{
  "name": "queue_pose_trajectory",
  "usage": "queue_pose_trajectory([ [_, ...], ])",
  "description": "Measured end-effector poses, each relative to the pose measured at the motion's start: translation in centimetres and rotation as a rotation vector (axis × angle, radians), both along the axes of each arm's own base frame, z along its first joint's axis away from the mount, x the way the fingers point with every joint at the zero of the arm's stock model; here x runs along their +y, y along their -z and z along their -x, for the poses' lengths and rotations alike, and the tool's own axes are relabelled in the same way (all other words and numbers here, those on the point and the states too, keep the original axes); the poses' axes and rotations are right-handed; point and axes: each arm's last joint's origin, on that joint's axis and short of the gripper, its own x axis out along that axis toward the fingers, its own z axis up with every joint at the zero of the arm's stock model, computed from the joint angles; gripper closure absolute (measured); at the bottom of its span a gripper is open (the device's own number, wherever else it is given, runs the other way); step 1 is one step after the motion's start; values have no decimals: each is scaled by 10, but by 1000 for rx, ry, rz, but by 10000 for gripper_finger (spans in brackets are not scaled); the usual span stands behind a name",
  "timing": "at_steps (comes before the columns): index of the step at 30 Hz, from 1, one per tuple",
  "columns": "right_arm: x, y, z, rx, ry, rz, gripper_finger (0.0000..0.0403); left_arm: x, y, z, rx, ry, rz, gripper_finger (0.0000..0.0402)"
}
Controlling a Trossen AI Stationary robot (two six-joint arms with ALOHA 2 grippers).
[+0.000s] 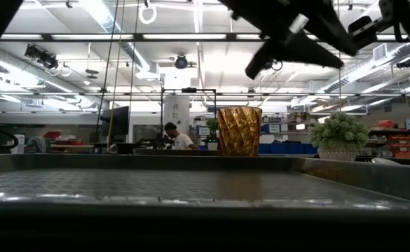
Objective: Pick and place plate/cup/fork/spoon on tray
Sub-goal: Prepare the orange fork
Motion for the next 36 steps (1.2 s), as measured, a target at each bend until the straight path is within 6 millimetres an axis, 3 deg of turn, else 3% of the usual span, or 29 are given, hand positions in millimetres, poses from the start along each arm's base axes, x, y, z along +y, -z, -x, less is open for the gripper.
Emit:
queue_pose_trajectory([
  [9,3,-3,3,-86,-77,100,362,-7,11,-41,87,-155,75,301],
  [13,5,-5,6,-130,-151,136,362,-11,19,-58,45,-158,95,301],
  [18,7,-8,10,-163,-258,165,362,-15,43,-76,-61,-111,57,301],
  [26,8,-9,12,-174,-301,175,362,-5,75,-86,-64,-127,87,314],
  [36,8,-11,13,-208,-287,182,362,-4,68,-89,-125,-92,35,320],
])
